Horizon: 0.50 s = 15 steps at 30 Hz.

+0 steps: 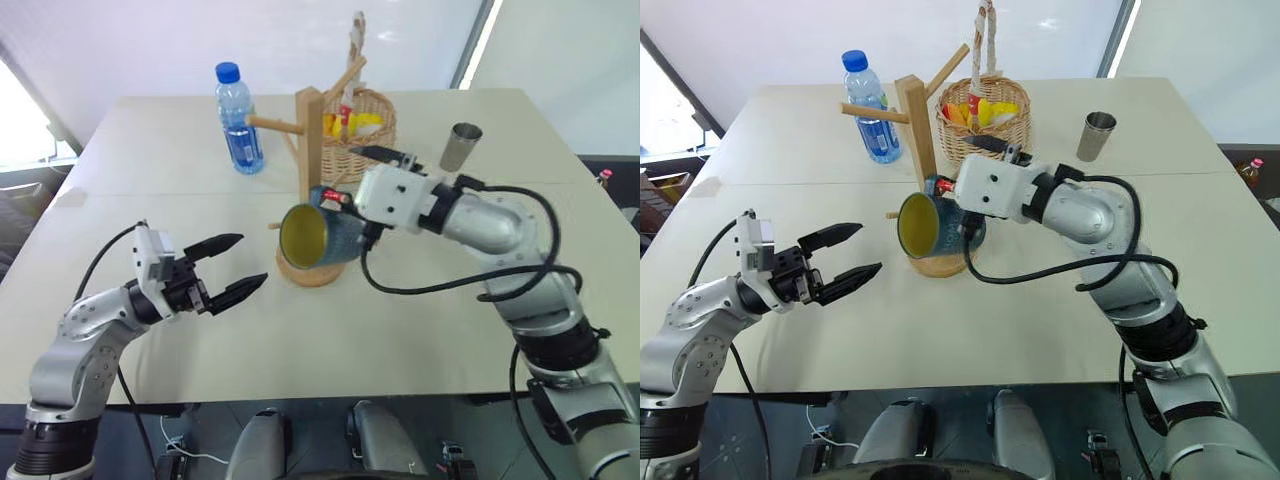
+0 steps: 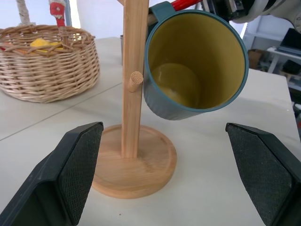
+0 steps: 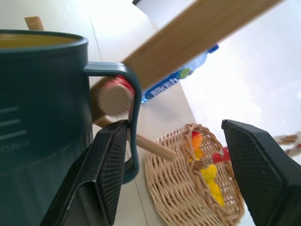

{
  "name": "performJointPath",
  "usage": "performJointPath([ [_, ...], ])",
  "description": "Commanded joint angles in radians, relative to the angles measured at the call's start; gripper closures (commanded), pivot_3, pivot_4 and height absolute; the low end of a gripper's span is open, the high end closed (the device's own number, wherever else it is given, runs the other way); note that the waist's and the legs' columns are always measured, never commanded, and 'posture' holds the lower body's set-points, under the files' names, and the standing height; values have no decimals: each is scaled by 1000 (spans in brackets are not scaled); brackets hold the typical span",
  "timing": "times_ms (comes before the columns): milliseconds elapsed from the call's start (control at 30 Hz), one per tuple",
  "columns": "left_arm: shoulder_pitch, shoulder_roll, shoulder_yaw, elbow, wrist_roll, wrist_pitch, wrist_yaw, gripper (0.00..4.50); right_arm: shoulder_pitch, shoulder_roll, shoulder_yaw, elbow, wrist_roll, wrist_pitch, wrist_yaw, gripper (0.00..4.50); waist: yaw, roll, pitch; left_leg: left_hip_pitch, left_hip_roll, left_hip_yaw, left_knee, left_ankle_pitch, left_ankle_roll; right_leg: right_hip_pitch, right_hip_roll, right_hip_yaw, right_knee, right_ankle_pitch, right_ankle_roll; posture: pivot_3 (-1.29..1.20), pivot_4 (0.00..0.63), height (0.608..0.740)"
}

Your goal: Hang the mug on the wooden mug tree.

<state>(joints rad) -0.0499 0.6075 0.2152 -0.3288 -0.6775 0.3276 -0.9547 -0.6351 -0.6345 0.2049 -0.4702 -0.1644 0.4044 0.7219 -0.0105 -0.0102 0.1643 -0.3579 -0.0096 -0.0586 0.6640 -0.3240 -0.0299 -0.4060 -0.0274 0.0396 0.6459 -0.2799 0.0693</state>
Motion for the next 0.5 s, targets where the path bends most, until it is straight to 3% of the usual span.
performJointPath([
  [33, -25, -2, 27, 7, -19, 10, 26, 0, 61, -41, -172, -78, 112, -17, 38, 1128, 1, 0, 0, 0, 0, 0, 0, 0, 0, 0, 0, 0, 0, 0, 0, 0, 150, 740],
  [133, -38, -24, 48, 49, -28, 30, 77, 0, 169, -52, -302, -94, 215, -3, 59, 1128, -1, -1, 0, 0, 0, 0, 0, 0, 0, 1, 0, 0, -1, 0, 0, 0, 150, 740],
  [233, -38, -49, 58, 111, 10, 36, 158, 0, 308, 14, -426, -49, 311, 2, 17, 1128, -2, -1, 0, 1, 0, 0, -1, 0, 0, 1, 0, 0, -1, 0, 0, 0, 150, 740],
  [500, -60, -140, 90, 259, 214, -90, 428, 0, 497, 239, -506, 194, 362, -164, -167, 1128, -3, -2, 0, 2, 0, 1, -1, 0, 0, 1, 1, 1, 2, 0, 0, 0, 150, 740],
])
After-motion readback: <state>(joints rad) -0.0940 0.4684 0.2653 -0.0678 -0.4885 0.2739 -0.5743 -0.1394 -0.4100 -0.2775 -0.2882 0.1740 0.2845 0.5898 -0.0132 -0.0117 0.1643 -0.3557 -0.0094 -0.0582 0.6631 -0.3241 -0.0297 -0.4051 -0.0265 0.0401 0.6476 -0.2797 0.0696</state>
